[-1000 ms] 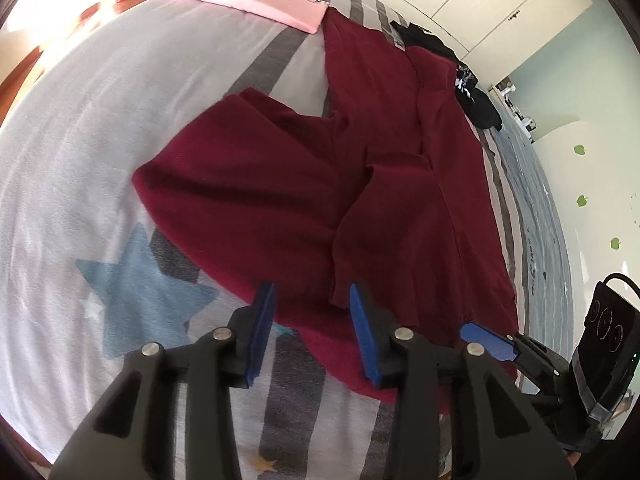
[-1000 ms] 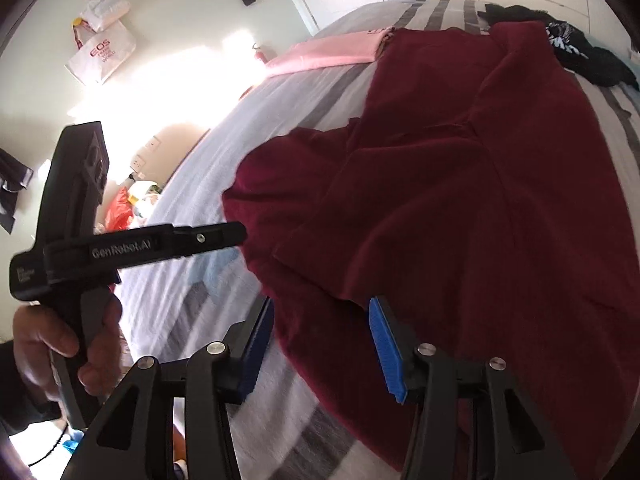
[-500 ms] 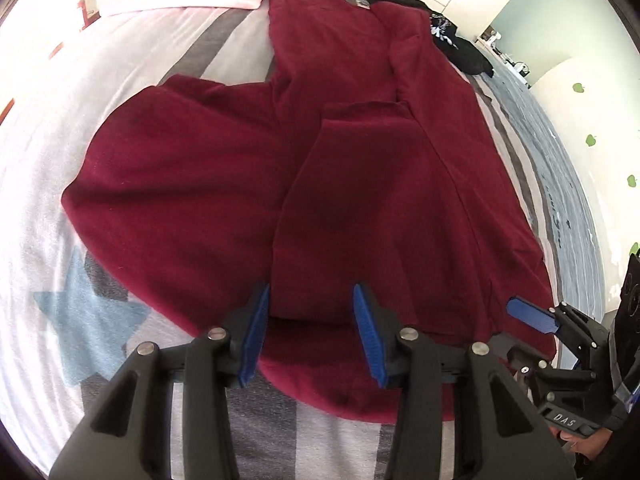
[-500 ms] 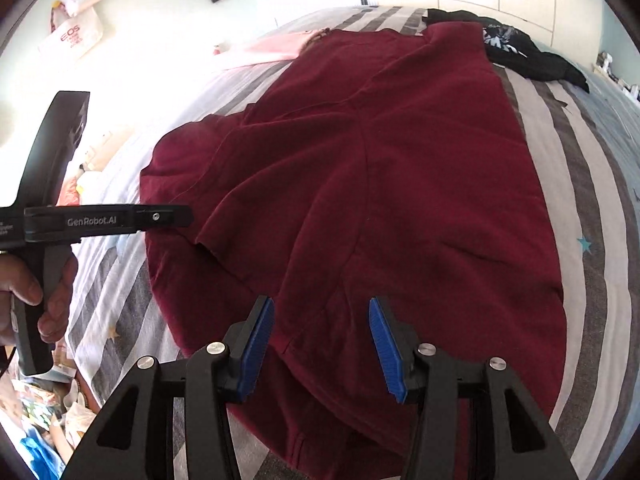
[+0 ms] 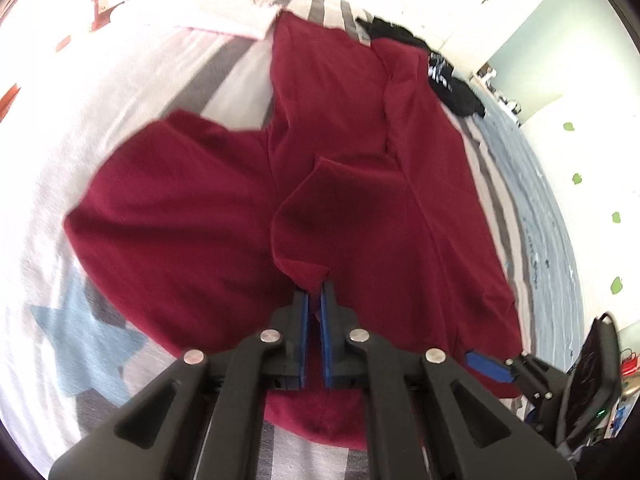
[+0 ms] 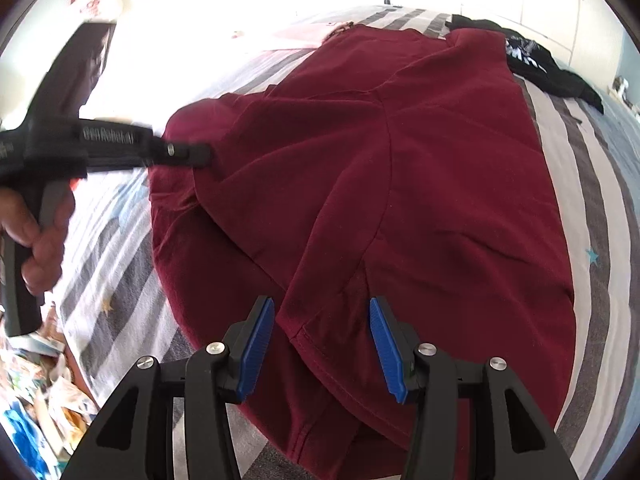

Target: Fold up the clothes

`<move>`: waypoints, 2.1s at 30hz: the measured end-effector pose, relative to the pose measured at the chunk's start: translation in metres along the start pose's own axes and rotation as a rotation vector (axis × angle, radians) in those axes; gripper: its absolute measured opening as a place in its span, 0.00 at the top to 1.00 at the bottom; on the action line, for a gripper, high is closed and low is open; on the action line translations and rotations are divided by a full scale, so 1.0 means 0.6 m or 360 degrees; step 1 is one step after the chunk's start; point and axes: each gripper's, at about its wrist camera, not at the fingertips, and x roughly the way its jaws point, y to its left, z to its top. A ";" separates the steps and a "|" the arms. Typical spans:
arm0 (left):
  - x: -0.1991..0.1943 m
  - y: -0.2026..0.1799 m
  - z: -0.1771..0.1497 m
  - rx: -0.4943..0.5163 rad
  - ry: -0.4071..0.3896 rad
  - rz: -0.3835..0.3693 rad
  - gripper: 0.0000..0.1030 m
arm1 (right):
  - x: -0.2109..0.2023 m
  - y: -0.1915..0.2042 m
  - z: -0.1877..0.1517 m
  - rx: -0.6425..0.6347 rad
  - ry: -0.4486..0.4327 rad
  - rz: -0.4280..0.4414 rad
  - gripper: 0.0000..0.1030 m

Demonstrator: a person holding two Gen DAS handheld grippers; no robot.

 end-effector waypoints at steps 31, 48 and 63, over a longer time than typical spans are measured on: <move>-0.132 0.116 0.089 -0.0050 -0.0186 0.0036 0.97 | -0.013 0.090 0.043 -0.0074 -0.0066 0.0202 0.93; -0.059 0.236 0.033 -0.0123 0.0060 0.0278 0.97 | 0.051 0.153 0.036 -0.0165 0.0103 0.0299 0.93; -0.062 0.222 0.106 -0.0096 -0.0002 0.0284 0.84 | 0.012 0.030 0.123 0.0052 -0.0001 0.0353 0.81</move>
